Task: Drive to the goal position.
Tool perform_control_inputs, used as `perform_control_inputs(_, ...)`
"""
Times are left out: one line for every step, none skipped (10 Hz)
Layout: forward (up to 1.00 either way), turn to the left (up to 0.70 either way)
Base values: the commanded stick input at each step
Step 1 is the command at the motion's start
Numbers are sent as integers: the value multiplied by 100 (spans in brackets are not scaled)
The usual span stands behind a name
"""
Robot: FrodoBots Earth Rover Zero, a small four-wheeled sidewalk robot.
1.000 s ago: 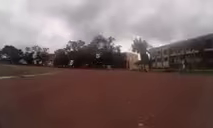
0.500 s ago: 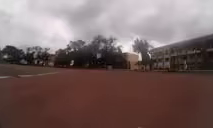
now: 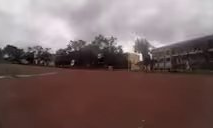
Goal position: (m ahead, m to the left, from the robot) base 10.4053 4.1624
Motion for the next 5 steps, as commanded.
perform_control_inputs(70,0)
perform_control_inputs(70,0)
perform_control_inputs(70,0)
perform_control_inputs(70,0)
perform_control_inputs(70,0)
